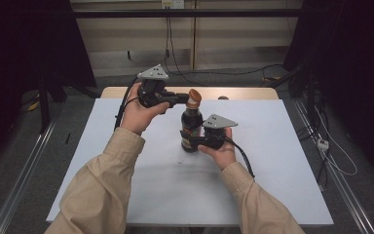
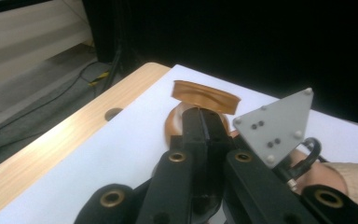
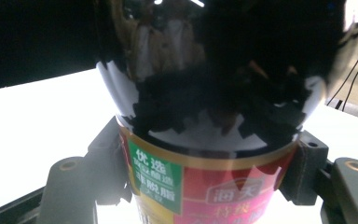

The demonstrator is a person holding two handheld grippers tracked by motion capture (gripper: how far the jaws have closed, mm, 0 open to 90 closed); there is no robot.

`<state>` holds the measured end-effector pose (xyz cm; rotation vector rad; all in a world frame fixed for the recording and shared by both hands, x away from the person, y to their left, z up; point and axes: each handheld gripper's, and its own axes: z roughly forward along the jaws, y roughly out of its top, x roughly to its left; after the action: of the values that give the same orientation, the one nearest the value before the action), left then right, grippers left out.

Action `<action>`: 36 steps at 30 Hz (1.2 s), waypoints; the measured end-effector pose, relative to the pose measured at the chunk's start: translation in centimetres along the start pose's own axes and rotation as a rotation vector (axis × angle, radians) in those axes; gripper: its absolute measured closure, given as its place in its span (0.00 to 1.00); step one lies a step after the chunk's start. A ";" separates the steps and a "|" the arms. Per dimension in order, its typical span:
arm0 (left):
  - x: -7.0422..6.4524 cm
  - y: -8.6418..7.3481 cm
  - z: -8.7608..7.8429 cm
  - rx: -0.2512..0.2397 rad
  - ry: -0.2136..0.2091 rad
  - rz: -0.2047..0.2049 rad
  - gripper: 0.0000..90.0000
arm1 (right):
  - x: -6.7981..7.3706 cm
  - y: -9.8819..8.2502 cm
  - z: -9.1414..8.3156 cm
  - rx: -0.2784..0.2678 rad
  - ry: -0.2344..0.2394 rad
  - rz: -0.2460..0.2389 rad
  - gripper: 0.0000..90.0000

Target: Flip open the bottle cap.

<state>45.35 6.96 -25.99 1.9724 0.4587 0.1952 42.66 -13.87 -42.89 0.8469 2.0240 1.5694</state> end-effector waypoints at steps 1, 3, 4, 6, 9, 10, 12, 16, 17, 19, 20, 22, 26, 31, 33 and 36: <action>0.0 0.1 0.0 0.000 -0.004 0.000 1.00 | 0.0 0.0 0.0 -0.001 0.001 -0.001 0.34; 0.0 0.2 0.1 0.004 -0.006 -0.009 1.00 | 0.0 0.0 0.0 -0.001 0.000 0.004 0.34; 0.1 0.2 0.1 0.004 -0.005 -0.006 1.00 | -0.1 0.0 0.0 0.000 0.002 0.005 0.34; 0.1 0.2 0.1 0.006 -0.003 0.011 1.00 | -0.1 0.0 0.0 -0.002 0.002 0.005 0.34; 0.0 0.2 0.0 0.003 -0.004 0.006 1.00 | 0.0 0.0 0.0 0.001 0.004 0.000 0.34; 0.0 0.3 0.0 0.002 -0.004 0.008 1.00 | 0.0 0.0 0.0 0.001 0.004 0.000 0.34; -0.1 0.4 0.0 0.003 -0.002 0.009 1.00 | 0.0 0.0 0.0 0.000 0.003 -0.002 0.34; -0.3 0.8 0.2 -0.005 -0.012 0.012 1.00 | 0.0 0.0 0.1 0.000 0.002 0.000 0.34; -0.3 0.8 0.2 -0.005 -0.012 0.012 1.00 | 0.1 0.0 0.1 0.002 0.002 -0.002 0.34; -0.3 0.9 0.2 -0.005 -0.017 0.013 1.00 | 0.0 0.0 0.1 0.001 0.003 -0.001 0.34; -0.3 0.9 0.3 -0.006 -0.018 0.015 1.00 | 0.0 0.0 0.0 0.001 0.003 0.000 0.34; -0.3 0.8 0.3 0.001 -0.012 0.017 1.00 | 0.0 0.0 0.1 -0.001 0.003 0.001 0.34; -0.3 0.8 0.2 0.006 -0.008 0.019 1.00 | 0.0 0.0 0.1 -0.003 0.003 0.000 0.34; -0.2 0.8 0.2 0.001 -0.010 0.014 1.00 | 0.0 0.0 0.1 -0.001 0.004 -0.001 0.34; -0.2 0.9 0.3 -0.001 -0.012 0.009 1.00 | 0.0 0.0 0.1 -0.001 0.005 0.000 0.34; -0.2 0.8 0.3 -0.005 -0.012 0.006 1.00 | 0.0 0.0 0.1 0.000 0.004 -0.001 0.34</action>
<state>45.46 6.34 -25.35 1.9698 0.4438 0.1879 42.69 -13.80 -42.91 0.8437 2.0268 1.5717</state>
